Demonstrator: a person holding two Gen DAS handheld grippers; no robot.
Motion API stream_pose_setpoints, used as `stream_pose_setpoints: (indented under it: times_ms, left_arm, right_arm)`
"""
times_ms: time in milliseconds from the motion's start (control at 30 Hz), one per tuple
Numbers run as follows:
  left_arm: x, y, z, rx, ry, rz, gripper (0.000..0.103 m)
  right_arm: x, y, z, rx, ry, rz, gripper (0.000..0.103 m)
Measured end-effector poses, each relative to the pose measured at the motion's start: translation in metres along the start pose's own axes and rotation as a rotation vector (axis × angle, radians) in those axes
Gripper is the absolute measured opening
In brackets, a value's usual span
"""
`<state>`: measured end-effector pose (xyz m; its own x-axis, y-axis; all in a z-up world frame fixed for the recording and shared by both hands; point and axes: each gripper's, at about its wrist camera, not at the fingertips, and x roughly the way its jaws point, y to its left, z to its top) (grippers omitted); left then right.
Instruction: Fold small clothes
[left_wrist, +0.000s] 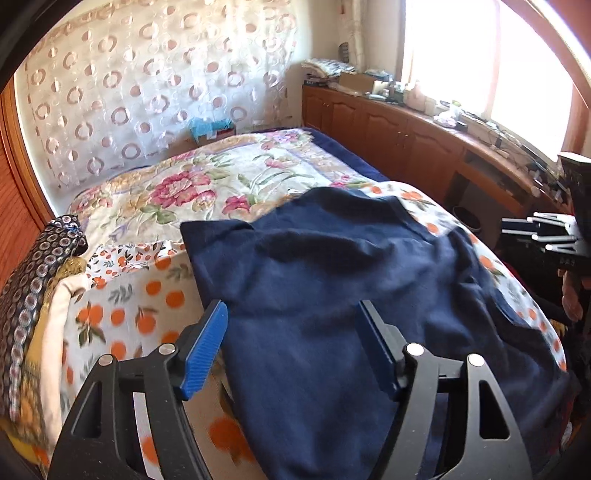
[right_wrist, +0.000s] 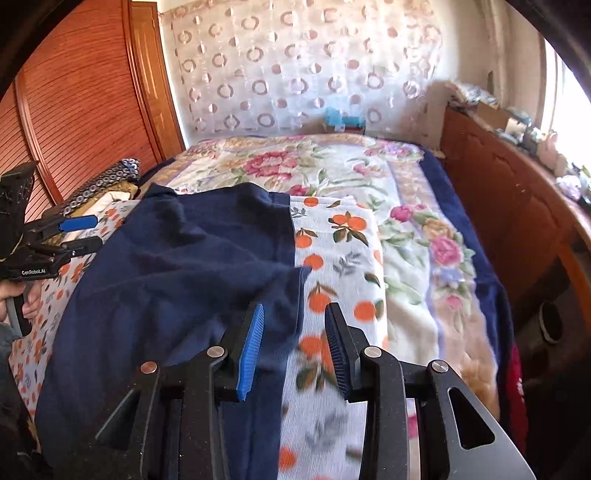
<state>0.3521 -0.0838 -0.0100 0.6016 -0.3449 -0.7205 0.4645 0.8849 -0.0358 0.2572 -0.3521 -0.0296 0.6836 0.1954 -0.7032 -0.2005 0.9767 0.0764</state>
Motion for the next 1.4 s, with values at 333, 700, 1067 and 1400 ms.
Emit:
stream_pose_setpoints:
  times_ms: [333,700,1067,1400]
  left_arm:
    - [0.060,0.062,0.040,-0.102,0.034,0.037,0.073]
    - [0.087,0.067,0.037,-0.097,0.031,0.025,0.021]
    - [0.049,0.096,0.043,-0.163,-0.129,0.044,0.006]
    - [0.071,0.110,0.026,-0.218,-0.070,0.063,0.006]
  right_arm:
    - [0.066,-0.013,0.041,0.027,0.117,0.043,0.036]
    - [0.075,-0.015,0.049,0.004,0.170,0.080,0.035]
    - [0.043,0.002,0.081,-0.076,-0.051,0.065,0.004]
    - [0.098,0.032,0.075,-0.211,0.004,-0.068,0.004]
